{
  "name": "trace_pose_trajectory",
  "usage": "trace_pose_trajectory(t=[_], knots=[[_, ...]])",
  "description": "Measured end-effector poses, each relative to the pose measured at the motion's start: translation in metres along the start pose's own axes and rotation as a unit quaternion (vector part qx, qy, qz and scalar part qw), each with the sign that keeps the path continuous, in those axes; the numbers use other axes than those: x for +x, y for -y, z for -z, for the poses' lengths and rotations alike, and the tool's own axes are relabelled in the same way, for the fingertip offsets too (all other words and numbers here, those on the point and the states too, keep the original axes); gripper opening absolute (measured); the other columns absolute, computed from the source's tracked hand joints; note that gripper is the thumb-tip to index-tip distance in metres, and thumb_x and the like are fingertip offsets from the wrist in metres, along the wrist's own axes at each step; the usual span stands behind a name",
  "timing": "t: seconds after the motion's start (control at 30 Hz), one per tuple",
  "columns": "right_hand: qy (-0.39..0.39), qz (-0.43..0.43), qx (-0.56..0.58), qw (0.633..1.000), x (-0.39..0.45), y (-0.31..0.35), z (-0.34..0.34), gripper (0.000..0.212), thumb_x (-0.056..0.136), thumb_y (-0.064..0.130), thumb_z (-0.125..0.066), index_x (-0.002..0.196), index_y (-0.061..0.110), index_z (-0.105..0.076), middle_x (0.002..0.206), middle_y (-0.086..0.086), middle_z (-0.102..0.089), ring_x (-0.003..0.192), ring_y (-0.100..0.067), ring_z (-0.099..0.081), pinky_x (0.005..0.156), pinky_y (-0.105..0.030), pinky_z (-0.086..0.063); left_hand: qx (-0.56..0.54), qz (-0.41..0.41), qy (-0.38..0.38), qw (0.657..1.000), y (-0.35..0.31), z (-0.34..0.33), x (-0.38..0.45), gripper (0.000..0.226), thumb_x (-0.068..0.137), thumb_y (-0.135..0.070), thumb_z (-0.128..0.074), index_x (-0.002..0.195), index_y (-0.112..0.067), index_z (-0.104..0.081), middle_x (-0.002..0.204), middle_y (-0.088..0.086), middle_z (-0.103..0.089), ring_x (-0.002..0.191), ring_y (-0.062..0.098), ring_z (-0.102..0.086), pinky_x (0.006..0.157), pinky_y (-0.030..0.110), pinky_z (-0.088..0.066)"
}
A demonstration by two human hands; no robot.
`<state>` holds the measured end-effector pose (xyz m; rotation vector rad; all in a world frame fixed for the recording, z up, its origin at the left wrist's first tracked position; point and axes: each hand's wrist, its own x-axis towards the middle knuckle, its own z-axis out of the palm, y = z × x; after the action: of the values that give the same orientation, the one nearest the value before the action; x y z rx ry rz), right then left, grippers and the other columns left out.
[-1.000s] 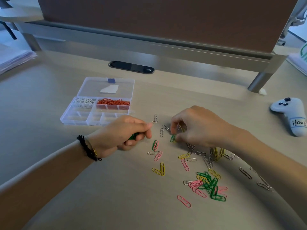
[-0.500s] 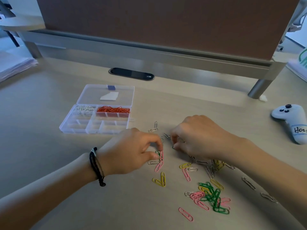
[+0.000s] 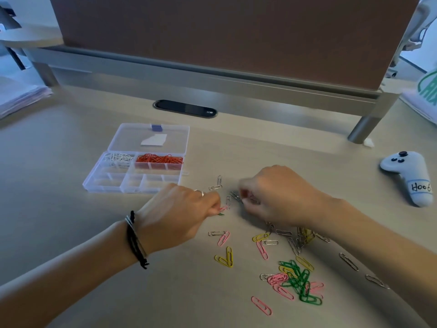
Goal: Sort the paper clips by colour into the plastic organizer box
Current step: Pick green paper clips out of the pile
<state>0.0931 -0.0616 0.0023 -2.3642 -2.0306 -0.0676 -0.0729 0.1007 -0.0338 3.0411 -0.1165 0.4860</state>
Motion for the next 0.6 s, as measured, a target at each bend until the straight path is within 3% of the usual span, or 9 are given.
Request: trace_pose_trajectory(t=[0.07, 0.13, 0.23, 0.3, 0.33, 0.37, 0.47, 0.53, 0.6], knots=[[-0.014, -0.072, 0.222, 0.972, -0.006, -0.001, 0.005, 0.013, 0.091, 0.023, -0.051, 0.078, 0.021, -0.052, 0.059, 0.007, -0.053, 0.054, -0.011, -0.042, 0.055, -0.031, -0.033, -0.078, 0.069, -0.011, 0.994, 0.001, 0.003, -0.001, 0.017, 0.1, -0.038, -0.044, 0.087, -0.03, -0.051, 0.052, -0.006, -0.048, 0.047, 0.015, -0.047, 0.044, 0.026, -0.032], [-0.021, -0.112, 0.395, 0.912, -0.012, 0.0, 0.006, 0.021, 0.091, 0.024, -0.046, 0.071, 0.016, -0.044, 0.057, 0.007, -0.043, 0.053, -0.008, -0.034, 0.054, -0.029, -0.028, -0.127, 0.109, -0.004, 0.986, 0.004, 0.003, -0.002, 0.014, 0.102, -0.035, -0.045, 0.09, -0.031, -0.05, 0.05, -0.008, -0.045, 0.049, 0.014, -0.047, 0.046, 0.021, -0.029], [-0.025, -0.147, 0.488, 0.86, -0.019, 0.005, 0.006, 0.039, 0.103, 0.025, -0.041, 0.066, 0.016, -0.039, 0.058, 0.007, -0.035, 0.052, -0.009, -0.029, 0.055, -0.025, -0.028, -0.154, 0.108, 0.033, 0.982, 0.004, 0.002, 0.0, 0.023, 0.103, -0.04, -0.034, 0.087, -0.028, -0.046, 0.053, -0.004, -0.046, 0.049, 0.016, -0.044, 0.047, 0.029, -0.034], [-0.009, -0.166, 0.562, 0.81, -0.024, 0.006, 0.007, 0.04, 0.107, 0.026, -0.042, 0.068, 0.017, -0.041, 0.057, 0.004, -0.034, 0.048, -0.009, -0.025, 0.047, -0.021, -0.023, -0.231, 0.12, 0.048, 0.964, -0.001, 0.0, 0.004, 0.032, 0.104, -0.04, -0.029, 0.081, -0.023, -0.042, 0.055, -0.003, -0.043, 0.047, 0.017, -0.037, 0.047, 0.037, -0.036], [0.006, -0.175, 0.609, 0.774, -0.028, 0.005, 0.008, 0.038, 0.107, 0.025, -0.043, 0.07, 0.016, -0.044, 0.056, 0.002, -0.034, 0.048, -0.01, -0.022, 0.044, -0.022, -0.019, -0.336, 0.147, 0.052, 0.929, -0.004, 0.0, 0.007, 0.034, 0.105, -0.037, -0.03, 0.079, -0.019, -0.04, 0.055, -0.005, -0.039, 0.047, 0.015, -0.032, 0.044, 0.035, -0.032], [0.027, -0.177, 0.649, 0.739, -0.033, 0.004, 0.009, 0.034, 0.106, 0.022, -0.044, 0.073, 0.015, -0.048, 0.055, -0.001, -0.035, 0.049, -0.013, -0.019, 0.043, -0.024, -0.015, -0.466, 0.177, 0.055, 0.865, -0.008, 0.001, 0.01, 0.034, 0.106, -0.033, -0.032, 0.078, -0.014, -0.038, 0.056, -0.004, -0.034, 0.046, 0.013, -0.026, 0.041, 0.029, -0.026], [0.058, -0.175, 0.712, 0.678, -0.05, -0.001, 0.01, 0.021, 0.104, 0.009, -0.043, 0.094, 0.006, -0.061, 0.056, -0.004, -0.04, 0.053, -0.017, -0.011, 0.045, -0.027, -0.007, -0.758, 0.181, 0.104, 0.618, -0.02, 0.009, 0.019, 0.025, 0.101, -0.023, -0.037, 0.08, -0.012, -0.042, 0.056, 0.001, -0.029, 0.042, 0.009, -0.018, 0.037, 0.017, -0.017], [0.063, -0.196, 0.708, 0.676, -0.065, -0.004, 0.01, 0.024, 0.103, 0.004, -0.041, 0.099, 0.003, -0.065, 0.057, -0.004, -0.038, 0.053, -0.018, -0.012, 0.044, -0.026, -0.008, -0.847, 0.122, 0.146, 0.495, -0.029, 0.011, 0.026, 0.016, 0.094, -0.015, -0.035, 0.082, -0.01, -0.044, 0.057, 0.002, -0.029, 0.042, 0.009, -0.02, 0.036, 0.019, -0.016], [0.068, -0.227, 0.677, 0.697, -0.079, -0.003, 0.012, 0.027, 0.102, 0.006, -0.043, 0.089, 0.007, -0.066, 0.057, -0.003, -0.034, 0.049, -0.013, -0.019, 0.043, -0.023, -0.012, -0.89, 0.083, 0.183, 0.409, -0.038, 0.008, 0.033, 0.013, 0.089, -0.014, -0.036, 0.08, -0.01, -0.043, 0.06, 0.003, -0.029, 0.044, 0.01, -0.021, 0.037, 0.022, -0.013]])
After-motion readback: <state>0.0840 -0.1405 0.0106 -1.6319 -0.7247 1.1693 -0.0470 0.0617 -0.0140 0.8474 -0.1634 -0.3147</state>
